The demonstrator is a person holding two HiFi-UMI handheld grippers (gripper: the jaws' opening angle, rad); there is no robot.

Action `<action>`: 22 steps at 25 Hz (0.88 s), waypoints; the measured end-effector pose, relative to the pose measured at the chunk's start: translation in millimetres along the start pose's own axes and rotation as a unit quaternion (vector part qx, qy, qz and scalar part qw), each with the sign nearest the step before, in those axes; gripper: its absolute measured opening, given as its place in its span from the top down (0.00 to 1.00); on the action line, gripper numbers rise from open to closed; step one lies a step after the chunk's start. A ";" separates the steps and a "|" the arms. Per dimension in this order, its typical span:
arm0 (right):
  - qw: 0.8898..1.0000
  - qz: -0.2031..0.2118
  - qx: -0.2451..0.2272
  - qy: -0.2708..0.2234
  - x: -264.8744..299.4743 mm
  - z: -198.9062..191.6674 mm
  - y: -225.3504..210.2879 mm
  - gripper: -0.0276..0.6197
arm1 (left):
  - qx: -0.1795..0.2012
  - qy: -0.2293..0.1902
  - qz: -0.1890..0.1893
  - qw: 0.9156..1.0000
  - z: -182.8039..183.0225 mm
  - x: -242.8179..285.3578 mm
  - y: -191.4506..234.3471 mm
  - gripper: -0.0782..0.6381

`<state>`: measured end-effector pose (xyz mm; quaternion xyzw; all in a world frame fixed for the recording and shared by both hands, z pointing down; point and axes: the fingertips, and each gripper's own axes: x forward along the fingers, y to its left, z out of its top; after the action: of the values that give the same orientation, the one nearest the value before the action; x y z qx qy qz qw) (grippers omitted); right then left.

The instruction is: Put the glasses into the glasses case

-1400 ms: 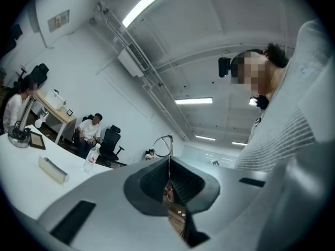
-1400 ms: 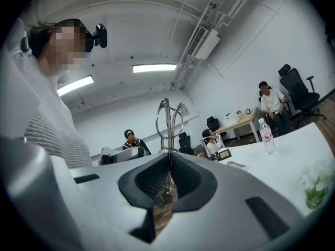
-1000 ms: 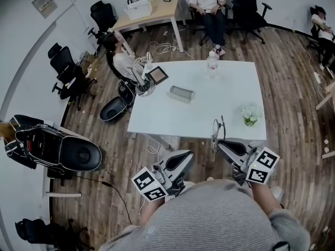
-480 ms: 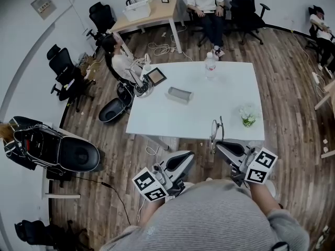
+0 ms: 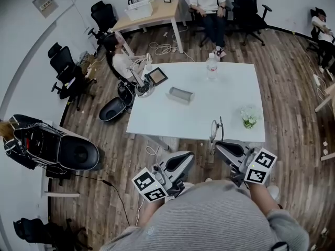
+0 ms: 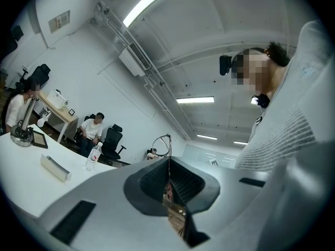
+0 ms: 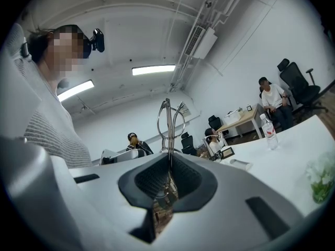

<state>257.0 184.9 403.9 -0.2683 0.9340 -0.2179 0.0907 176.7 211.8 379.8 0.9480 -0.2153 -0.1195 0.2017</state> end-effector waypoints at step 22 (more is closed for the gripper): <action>1.000 0.002 0.005 0.013 45.7 -4.2 -14.1 0.91 | 0.005 0.001 0.017 1.000 8.5 -16.5 33.4 0.87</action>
<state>224.0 151.0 411.6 -0.2628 0.9347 -0.2255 0.0803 147.5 188.9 389.0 0.9451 -0.2321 -0.1142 0.1996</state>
